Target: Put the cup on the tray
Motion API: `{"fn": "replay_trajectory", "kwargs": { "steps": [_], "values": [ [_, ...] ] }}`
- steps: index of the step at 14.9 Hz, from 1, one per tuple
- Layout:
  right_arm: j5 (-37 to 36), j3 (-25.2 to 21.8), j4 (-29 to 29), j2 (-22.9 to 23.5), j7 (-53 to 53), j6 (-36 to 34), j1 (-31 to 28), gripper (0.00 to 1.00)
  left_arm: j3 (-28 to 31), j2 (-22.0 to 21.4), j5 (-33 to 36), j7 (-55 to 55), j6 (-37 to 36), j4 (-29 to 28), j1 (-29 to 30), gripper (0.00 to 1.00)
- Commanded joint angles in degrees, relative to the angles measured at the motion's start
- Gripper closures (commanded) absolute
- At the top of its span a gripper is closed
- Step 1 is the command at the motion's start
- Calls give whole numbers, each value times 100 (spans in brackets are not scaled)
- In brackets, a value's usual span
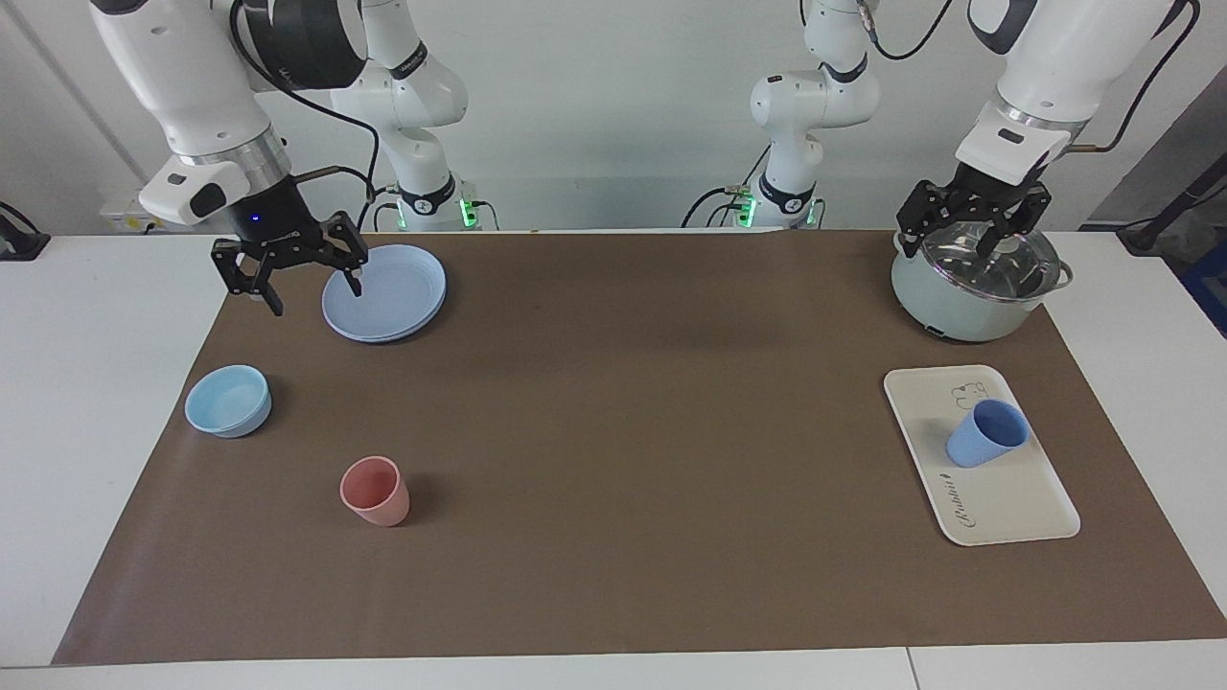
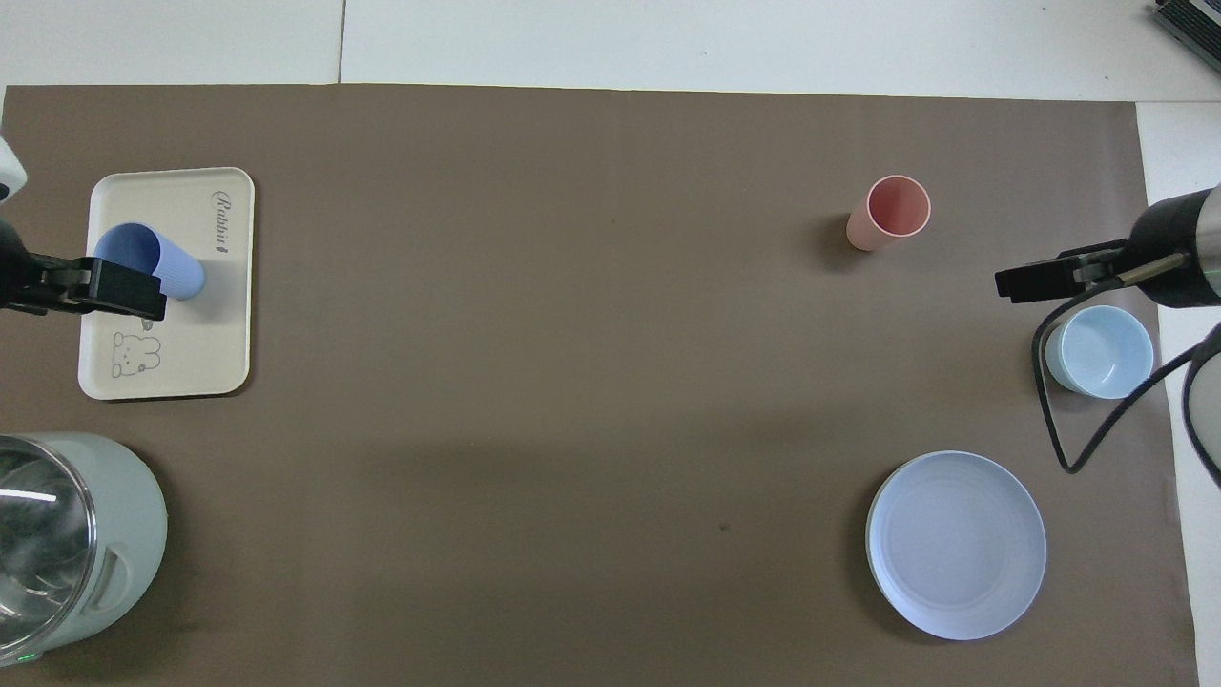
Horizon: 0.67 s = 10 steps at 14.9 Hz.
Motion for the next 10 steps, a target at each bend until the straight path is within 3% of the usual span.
{"fn": "replay_trajectory", "kwargs": {
  "steps": [1,4,10],
  "values": [
    [-310,68,224,-146,1165,-693,39,0,4,-155,-124,-40,193,-270,43,0],
    [-258,33,690,-164,1650,-1564,-21,0,4,-68,-133,-40,80,-130,0,0],
    [-292,-29,497,-322,1581,-1636,-127,0,-5,-5,-274,-31,-106,-199,-18,0]
  ]
}}
